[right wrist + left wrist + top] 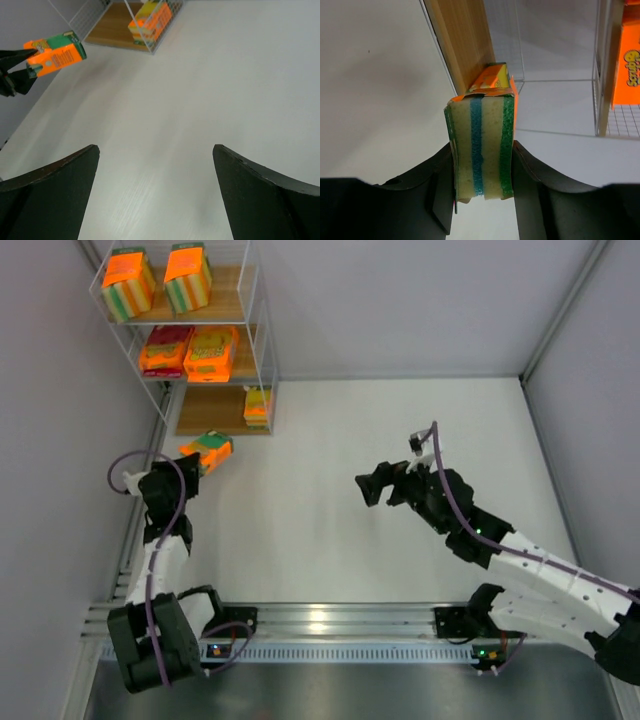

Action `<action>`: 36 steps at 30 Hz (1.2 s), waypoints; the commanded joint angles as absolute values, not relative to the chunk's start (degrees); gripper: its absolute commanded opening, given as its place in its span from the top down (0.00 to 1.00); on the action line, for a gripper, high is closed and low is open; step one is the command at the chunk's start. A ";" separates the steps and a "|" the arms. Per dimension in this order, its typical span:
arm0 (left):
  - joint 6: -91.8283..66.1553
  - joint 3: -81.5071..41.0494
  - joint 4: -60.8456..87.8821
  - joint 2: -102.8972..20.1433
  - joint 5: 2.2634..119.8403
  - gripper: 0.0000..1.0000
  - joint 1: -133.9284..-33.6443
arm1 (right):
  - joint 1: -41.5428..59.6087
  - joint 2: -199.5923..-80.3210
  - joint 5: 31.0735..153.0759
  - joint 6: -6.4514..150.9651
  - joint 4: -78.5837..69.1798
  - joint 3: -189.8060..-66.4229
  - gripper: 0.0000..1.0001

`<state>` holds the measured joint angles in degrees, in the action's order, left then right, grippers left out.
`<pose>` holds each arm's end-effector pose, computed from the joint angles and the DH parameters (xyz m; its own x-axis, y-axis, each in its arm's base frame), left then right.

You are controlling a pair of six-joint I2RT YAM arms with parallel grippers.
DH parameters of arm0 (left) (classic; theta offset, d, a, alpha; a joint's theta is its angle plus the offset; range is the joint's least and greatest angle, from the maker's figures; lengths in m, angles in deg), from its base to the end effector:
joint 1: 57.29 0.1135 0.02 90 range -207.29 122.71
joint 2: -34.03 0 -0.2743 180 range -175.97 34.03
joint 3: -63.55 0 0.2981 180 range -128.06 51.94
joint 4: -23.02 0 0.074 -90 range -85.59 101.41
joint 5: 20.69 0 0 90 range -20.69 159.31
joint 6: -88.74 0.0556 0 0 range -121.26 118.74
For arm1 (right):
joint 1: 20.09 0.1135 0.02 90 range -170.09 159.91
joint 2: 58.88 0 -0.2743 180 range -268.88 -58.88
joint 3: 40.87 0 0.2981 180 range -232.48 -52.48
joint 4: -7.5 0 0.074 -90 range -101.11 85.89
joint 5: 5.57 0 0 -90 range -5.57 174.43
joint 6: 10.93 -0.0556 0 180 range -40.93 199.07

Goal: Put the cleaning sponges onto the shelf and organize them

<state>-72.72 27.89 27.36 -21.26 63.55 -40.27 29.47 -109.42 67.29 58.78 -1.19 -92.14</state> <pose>0.2592 0.0735 0.2047 0.1082 -0.9534 -0.2816 -0.3022 0.2383 -0.9230 0.1874 0.1946 0.3115 -0.2708 0.1931 -0.9431 -0.4734 0.8263 0.3052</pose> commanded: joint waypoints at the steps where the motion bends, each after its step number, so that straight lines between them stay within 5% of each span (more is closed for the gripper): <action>1: -74.21 28.04 46.73 -28.09 68.25 0.54 -39.97 | 25.00 -112.40 81.87 48.41 -2.63 -93.80 0.01; 13: -79.22 19.43 76.60 -59.46 76.51 0.52 -40.76 | 13.04 -121.72 94.28 48.48 -0.41 -96.43 0.01; 24: -81.14 5.01 82.86 -80.91 90.99 0.52 -51.65 | 10.76 -124.62 93.22 48.92 -0.15 -96.95 0.01; 36: -83.70 -1.32 86.30 -91.12 100.77 0.51 -56.93 | 7.59 -125.06 95.59 47.70 0.20 -95.72 0.01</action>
